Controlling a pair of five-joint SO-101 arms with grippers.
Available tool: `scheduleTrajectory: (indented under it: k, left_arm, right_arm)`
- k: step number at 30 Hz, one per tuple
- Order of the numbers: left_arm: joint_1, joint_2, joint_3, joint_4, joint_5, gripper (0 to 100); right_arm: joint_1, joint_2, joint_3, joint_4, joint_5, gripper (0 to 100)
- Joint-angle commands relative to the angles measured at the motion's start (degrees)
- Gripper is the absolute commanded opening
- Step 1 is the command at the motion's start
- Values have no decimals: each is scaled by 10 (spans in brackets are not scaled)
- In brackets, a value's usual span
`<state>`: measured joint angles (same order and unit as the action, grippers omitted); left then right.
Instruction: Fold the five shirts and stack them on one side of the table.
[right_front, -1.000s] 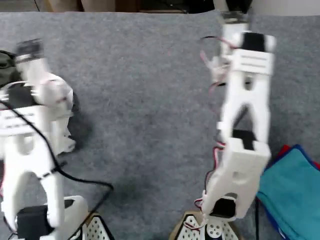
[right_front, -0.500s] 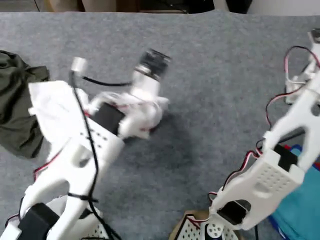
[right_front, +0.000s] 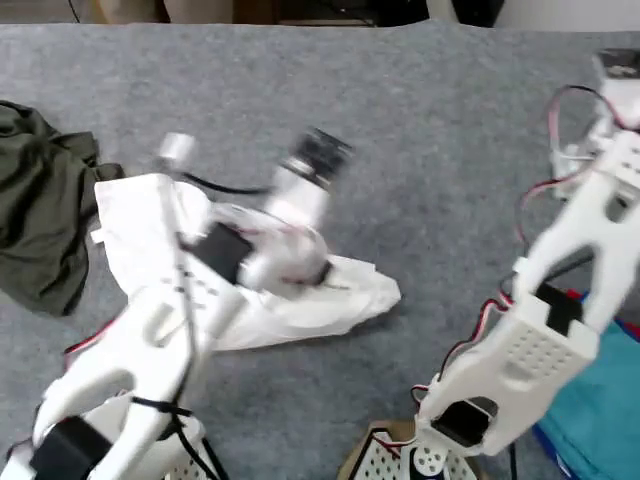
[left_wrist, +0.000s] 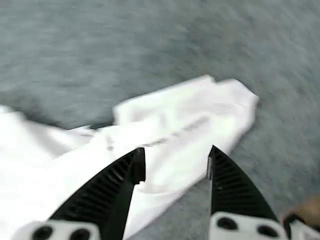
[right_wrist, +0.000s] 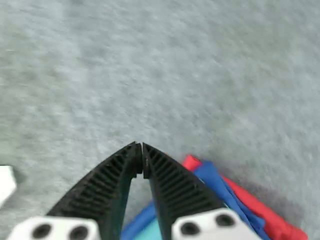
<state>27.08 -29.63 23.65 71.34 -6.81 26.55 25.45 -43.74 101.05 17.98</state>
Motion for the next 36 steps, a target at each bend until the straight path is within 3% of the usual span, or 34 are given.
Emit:
scheduleTrajectory:
  k: [1, 8, 14, 18, 26, 32, 36]
  left_arm:
    - [-134, -69, -32, 13, -20, 210]
    - [-491, -240, 90, 2, -47, 47]
    - [-733, -349, 305, -137, -63, 18]
    - [-823, -396, 404, -207, -63, 20]
    - [-917, -433, 471, -210, -63, 23]
    - [-1031, -435, 491, -212, -66, 24]
    - [-1080, -435, 493, -212, -93, 24]
  right_arm:
    - [-79, -40, 1, 11, -9, 9]
    - [-281, -39, 37, 11, -68, 9]
    - [-462, -17, 137, 4, -114, 6]
    - [-539, 9, 122, 3, -164, 7]
    - [-655, 117, 27, 0, -183, 9]
    - [-735, 218, -117, 7, -183, 13]
    - [-770, 248, -162, 11, -202, 125]
